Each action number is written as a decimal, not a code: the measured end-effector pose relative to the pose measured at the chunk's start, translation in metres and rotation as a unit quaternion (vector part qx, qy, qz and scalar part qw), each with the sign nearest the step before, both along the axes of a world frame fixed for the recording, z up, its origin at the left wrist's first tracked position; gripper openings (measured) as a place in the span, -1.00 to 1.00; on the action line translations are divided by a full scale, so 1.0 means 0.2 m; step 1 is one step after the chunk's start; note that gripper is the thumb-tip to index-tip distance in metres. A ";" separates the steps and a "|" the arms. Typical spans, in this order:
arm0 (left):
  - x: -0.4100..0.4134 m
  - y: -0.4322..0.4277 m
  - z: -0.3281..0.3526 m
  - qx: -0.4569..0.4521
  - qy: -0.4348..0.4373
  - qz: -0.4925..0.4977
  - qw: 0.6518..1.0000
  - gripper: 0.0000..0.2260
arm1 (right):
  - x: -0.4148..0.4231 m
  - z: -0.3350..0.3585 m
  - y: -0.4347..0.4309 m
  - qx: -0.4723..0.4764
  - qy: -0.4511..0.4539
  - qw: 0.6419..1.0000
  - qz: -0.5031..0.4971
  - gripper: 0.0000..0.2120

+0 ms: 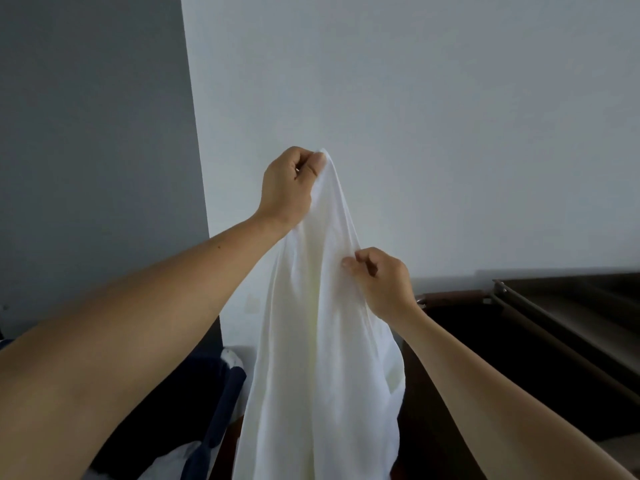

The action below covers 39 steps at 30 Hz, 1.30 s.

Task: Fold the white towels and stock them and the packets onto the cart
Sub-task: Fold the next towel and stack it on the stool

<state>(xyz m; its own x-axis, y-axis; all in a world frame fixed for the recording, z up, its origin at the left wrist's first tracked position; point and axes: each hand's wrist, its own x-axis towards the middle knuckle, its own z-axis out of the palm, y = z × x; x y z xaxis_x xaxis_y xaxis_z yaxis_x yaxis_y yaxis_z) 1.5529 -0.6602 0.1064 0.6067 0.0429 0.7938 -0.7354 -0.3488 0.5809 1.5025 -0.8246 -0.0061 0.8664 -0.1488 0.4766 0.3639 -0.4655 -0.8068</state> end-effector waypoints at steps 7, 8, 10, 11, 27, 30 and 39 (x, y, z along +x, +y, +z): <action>0.03 0.04 0.05 -0.025 0.017 0.028 0.999 -0.74 | -0.05 -0.05 -0.05 -0.092 0.002 0.995 -0.023 -0.93; 0.02 0.04 0.05 -0.020 0.020 0.026 0.999 -0.74 | -0.05 -0.06 -0.04 -0.129 0.000 0.991 -0.024 -0.92; 0.02 0.01 0.03 -0.015 0.022 0.016 1.000 -0.73 | -0.05 -0.07 -0.01 -0.209 0.011 0.977 -0.030 -0.79; 0.01 0.01 0.03 -0.016 0.023 0.013 1.000 -0.74 | -0.05 -0.08 0.00 -0.233 0.028 0.972 -0.030 -0.69; 0.18 0.34 -0.09 -0.086 0.131 0.130 0.979 -0.74 | -0.03 0.17 -0.21 0.011 0.043 0.999 0.016 -0.81; 0.18 0.37 -0.12 -0.094 0.144 0.128 0.977 -0.71 | -0.01 0.16 -0.24 0.062 0.044 0.997 -0.003 -0.73; 0.19 0.37 -0.24 -0.087 0.206 0.133 0.966 -0.66 | 0.03 -0.01 -0.31 -0.017 0.210 0.977 0.003 -0.86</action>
<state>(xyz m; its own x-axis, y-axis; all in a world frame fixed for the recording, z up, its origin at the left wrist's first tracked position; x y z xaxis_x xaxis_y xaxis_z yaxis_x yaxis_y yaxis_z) 1.5903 -0.5856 0.0582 0.8184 0.3517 0.4544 -0.3272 -0.3650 0.8716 1.5095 -0.8868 -0.0072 0.9876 -0.1335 0.0825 0.0059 -0.4936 -0.8696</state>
